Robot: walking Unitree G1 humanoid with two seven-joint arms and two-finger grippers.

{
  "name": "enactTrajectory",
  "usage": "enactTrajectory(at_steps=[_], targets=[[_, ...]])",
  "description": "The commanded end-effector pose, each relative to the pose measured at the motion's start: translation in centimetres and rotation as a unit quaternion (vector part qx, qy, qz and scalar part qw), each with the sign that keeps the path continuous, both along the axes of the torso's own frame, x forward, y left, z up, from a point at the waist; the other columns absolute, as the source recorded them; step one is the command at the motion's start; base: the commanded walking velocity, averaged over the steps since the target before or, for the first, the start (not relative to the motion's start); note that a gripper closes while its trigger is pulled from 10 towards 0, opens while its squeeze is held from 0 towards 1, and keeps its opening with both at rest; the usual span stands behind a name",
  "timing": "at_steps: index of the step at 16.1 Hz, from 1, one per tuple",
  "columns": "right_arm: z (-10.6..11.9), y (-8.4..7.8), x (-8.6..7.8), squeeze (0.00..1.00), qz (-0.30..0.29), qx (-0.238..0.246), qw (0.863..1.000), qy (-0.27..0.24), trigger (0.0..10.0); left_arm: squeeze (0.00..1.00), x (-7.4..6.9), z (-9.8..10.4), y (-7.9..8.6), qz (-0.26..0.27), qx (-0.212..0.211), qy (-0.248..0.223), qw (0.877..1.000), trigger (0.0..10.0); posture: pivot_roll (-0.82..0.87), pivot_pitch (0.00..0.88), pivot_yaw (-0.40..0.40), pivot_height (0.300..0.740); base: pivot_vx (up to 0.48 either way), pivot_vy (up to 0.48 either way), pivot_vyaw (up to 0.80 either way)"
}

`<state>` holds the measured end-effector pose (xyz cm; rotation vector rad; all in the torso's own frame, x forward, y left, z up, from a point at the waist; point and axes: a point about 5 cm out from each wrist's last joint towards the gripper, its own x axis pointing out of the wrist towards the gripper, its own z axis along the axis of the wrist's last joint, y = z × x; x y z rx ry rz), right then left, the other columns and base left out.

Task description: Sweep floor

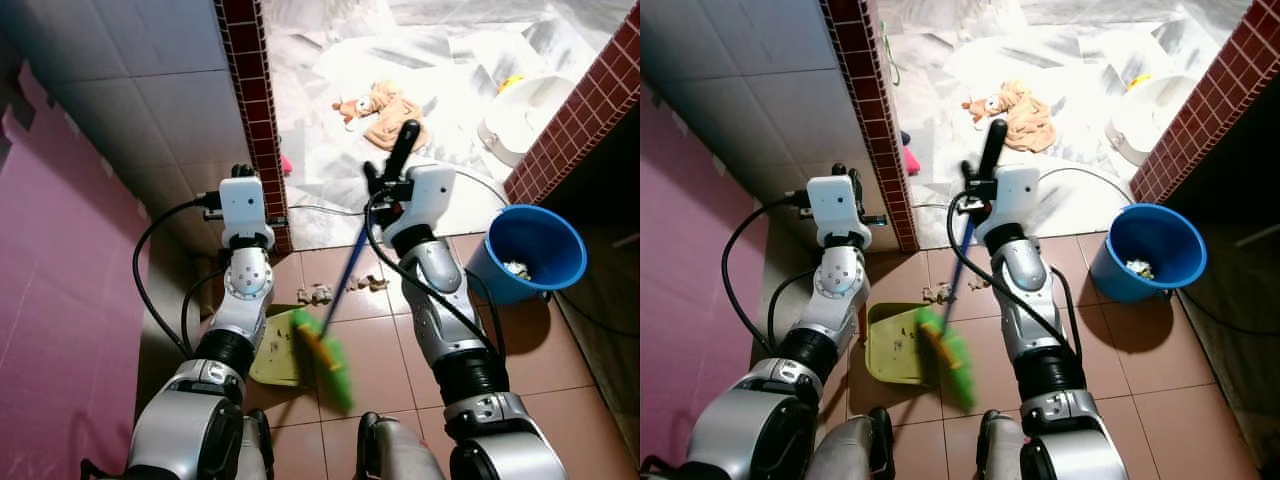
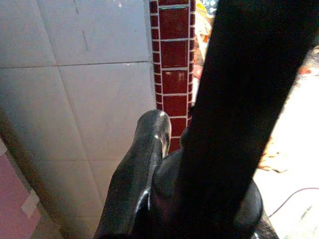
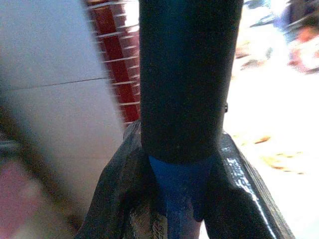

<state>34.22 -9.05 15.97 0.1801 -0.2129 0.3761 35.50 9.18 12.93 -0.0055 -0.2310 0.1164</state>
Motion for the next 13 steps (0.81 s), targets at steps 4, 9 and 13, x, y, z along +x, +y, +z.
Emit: enactTrajectory(at_steps=[4, 9, 13], targets=[[1.4, -0.3, 0.1, 0.0, 0.078, 0.032, 0.996, 0.001, 10.0, 0.0, -0.5, -1.6, -1.9, -0.005, -0.078, 0.047, 0.996, 10.0, -0.15, 0.19, 0.0, 0.74, 0.0, 0.0, 0.0], [5.0, -2.9, 1.3, 0.0, 0.026, -0.048, 0.994, -0.092, 10.0, 0.0, 0.1, -1.3, -1.6, -0.008, -0.094, 0.061, 0.994, 10.0, -0.15, 0.145, 0.021, 0.74, 0.0, 0.0, 0.0], [7.1, -4.6, 1.5, 0.0, -0.043, -0.093, 0.983, -0.155, 10.0, 0.0, 0.4, -1.2, -0.6, -0.028, -0.099, 0.059, 0.993, 10.0, -0.14, 0.112, 0.027, 0.74, 0.0, 0.0, 0.0]])
